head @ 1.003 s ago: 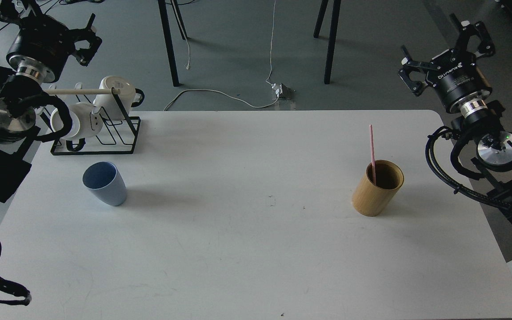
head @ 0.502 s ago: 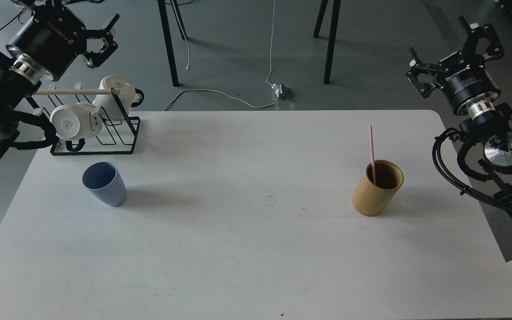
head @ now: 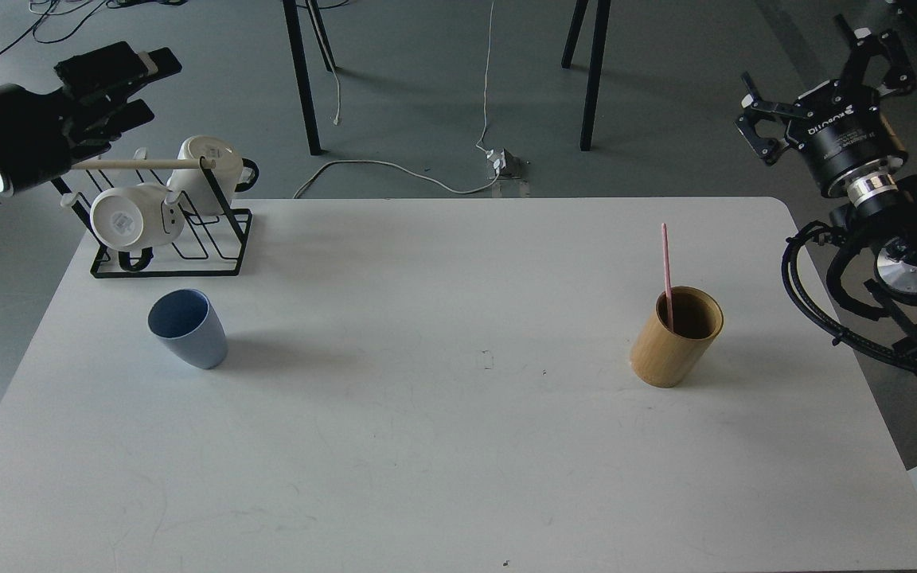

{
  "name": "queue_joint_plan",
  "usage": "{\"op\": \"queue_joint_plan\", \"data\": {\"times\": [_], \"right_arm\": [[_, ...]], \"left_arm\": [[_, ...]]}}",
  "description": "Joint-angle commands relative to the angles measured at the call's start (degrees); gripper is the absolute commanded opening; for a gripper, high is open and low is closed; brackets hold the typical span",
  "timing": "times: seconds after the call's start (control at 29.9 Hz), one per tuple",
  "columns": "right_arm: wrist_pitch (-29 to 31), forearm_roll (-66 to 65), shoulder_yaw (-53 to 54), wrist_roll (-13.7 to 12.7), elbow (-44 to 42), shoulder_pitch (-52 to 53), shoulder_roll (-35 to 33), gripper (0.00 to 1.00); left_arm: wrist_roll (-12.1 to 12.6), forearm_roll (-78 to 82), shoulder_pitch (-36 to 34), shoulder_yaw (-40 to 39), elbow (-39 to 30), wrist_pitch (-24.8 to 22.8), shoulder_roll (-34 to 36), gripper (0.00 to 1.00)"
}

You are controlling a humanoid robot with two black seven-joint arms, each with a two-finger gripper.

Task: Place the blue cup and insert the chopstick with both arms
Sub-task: 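Reach the left gripper down to the blue cup and grasp it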

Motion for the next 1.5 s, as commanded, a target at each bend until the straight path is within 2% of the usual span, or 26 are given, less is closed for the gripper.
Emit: {"op": "queue_joint_plan", "data": {"times": [0.0,0.07,0.2,0.23,0.37,0.4,0.53,0.7,0.84,1.27,1.37,1.47], "right_arm": [[0.0,0.0,0.02,0.03,-0.08,-0.08,-0.48,1.0],[0.0,0.0,0.02,0.11,-0.08,-0.17,-0.65,1.0],[0.0,0.0,0.02,0.11,-0.08,-0.17,-0.66,1.0],[0.0,0.0,0.02,0.11,-0.08,-0.17,-0.57,1.0],[0.0,0.0,0.02,0.11,-0.08,-0.17,-0.57,1.0],[0.0,0.0,0.02,0.11,-0.08,-0.17,-0.57,1.0],[0.0,0.0,0.02,0.11,-0.08,-0.17,-0.57,1.0],[-0.08,0.0,0.11,0.11,0.01,-0.08,-0.57,1.0],[-0.08,0.0,0.02,0.11,0.01,0.44,-0.57,1.0],[-0.08,0.0,0.37,0.11,-0.08,0.36,-0.74,1.0],[-0.08,0.0,0.37,0.11,-0.08,0.36,-0.66,1.0],[-0.08,0.0,0.46,0.11,0.01,0.36,-0.66,1.0]], "left_arm": [[0.1,10.55,0.26,2.75,-0.13,0.84,1.02,0.91],[-0.08,15.31,0.35,3.8,-0.04,1.19,1.64,0.91],[-0.34,21.73,0.53,7.05,1.62,2.5,1.99,0.84],[-0.95,23.4,0.79,8.1,2.32,3.47,1.91,0.82],[-6.66,28.42,1.4,13.99,6.01,9.52,1.21,0.77],[-7.45,28.6,1.66,15.22,7.5,10.93,1.12,0.76],[-8.34,28.6,2.28,22.16,15.15,15.25,-0.9,0.7],[-10.01,29.13,2.37,27.71,18.32,16.57,-3.01,0.61],[-10.1,29.48,2.37,28.68,20.43,17.1,-5.74,0.59],[-9.57,29.74,2.55,30.0,20.08,17.1,-9.26,0.56],[-9.66,30.0,2.46,30.26,20.61,17.01,-9.34,0.52],[-9.66,31.23,2.55,30.26,21.05,17.1,-9.69,0.43]]}}
